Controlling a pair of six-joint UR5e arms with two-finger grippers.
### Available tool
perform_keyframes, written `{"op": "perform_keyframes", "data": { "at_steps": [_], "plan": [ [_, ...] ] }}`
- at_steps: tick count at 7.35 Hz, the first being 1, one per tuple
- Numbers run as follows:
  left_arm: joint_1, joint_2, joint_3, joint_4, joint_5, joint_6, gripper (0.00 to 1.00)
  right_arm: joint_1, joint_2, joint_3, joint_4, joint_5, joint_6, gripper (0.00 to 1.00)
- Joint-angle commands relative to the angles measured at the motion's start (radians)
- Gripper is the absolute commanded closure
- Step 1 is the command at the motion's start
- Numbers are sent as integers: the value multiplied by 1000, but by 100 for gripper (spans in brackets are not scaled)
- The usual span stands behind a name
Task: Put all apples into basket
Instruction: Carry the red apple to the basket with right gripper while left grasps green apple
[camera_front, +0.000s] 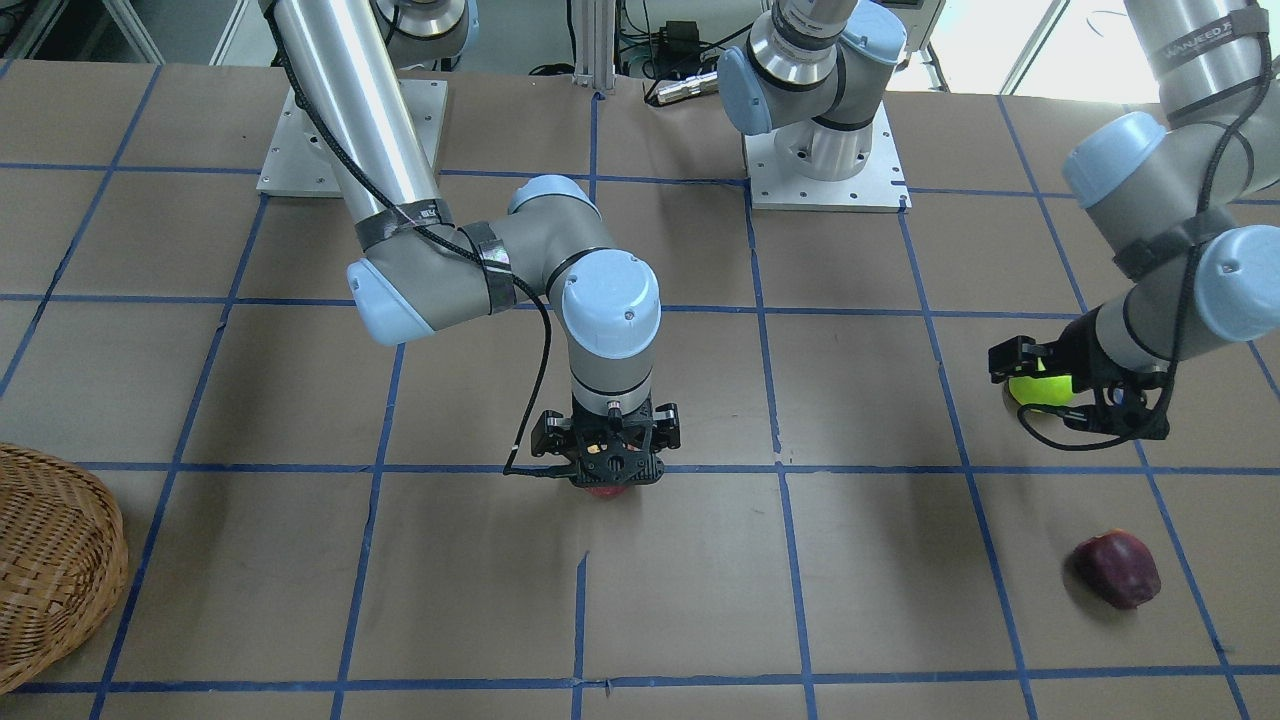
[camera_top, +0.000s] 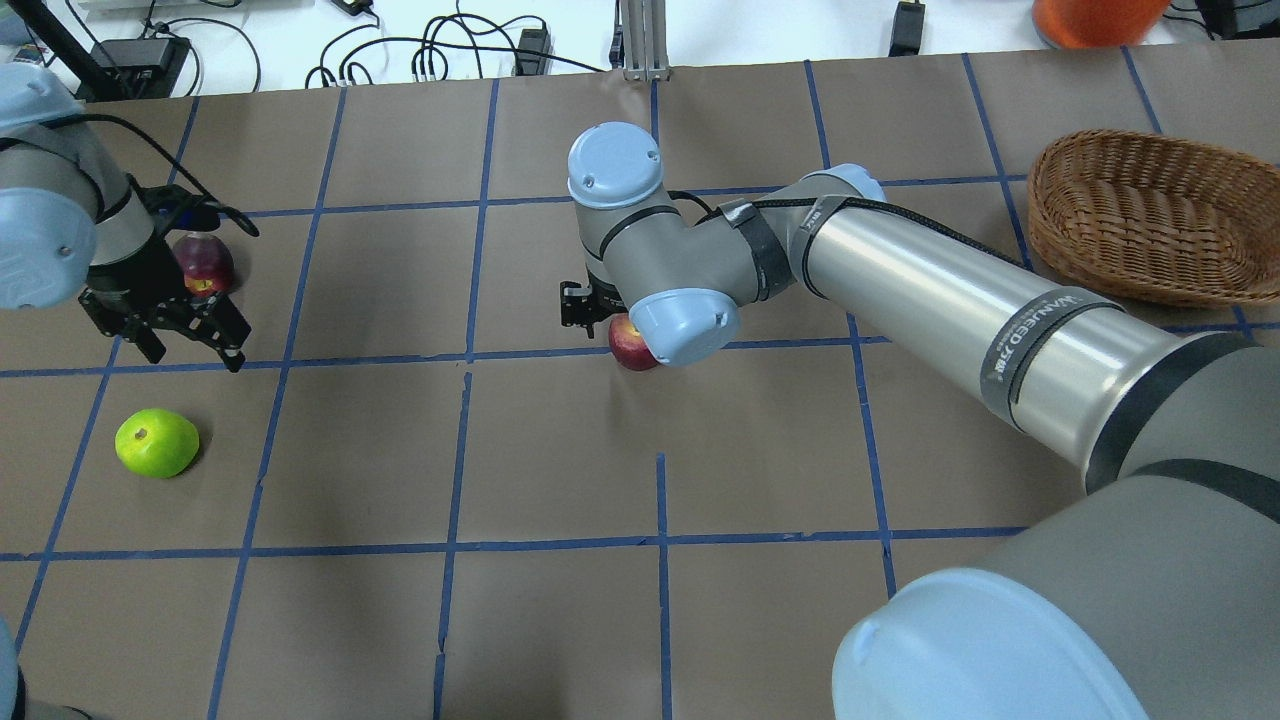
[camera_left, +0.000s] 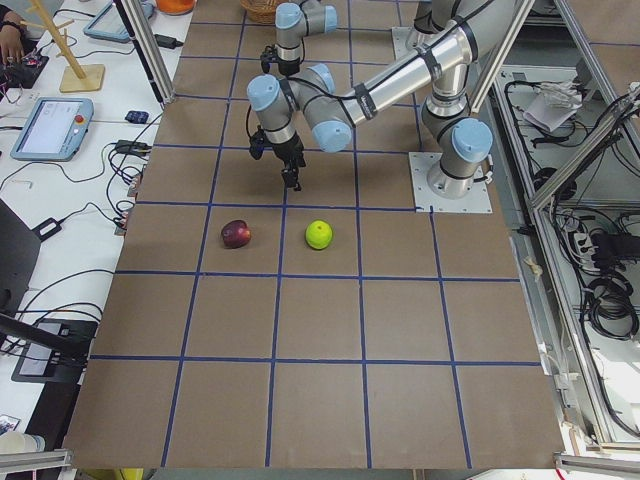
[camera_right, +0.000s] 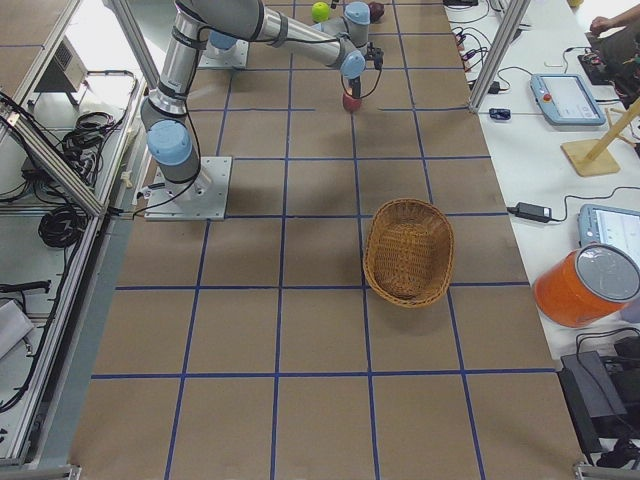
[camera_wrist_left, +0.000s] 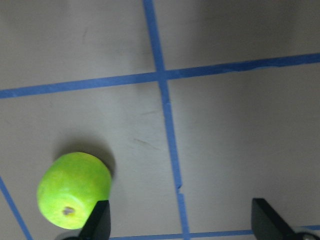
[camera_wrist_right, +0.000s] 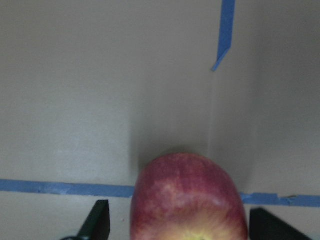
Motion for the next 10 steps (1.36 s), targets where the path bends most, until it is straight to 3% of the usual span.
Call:
{"op": "perform_keyframes", "data": {
  "at_steps": [1, 2, 6, 8, 9, 10],
  "plan": [
    [107, -23, -100, 181, 1, 180, 0, -5, -6, -18, 9, -61, -37, 0],
    [132, -32, -146, 267, -2, 256, 0, -5, -9, -12, 11, -63, -37, 0],
    [164, -89, -203, 300, -1, 266, 0, -6, 19, 37, -9, 6, -37, 1],
    [166, -105, -203, 326, 1, 259, 0, -49, -3, 21, -6, 29, -37, 93],
    [164, -105, -203, 327, 1, 256, 36, -106, -45, 11, 32, 115, -37, 99],
    [164, -98, -189, 321, 4, 251, 71, -228, -107, 2, 140, 162, -50, 99]
  ]
}}
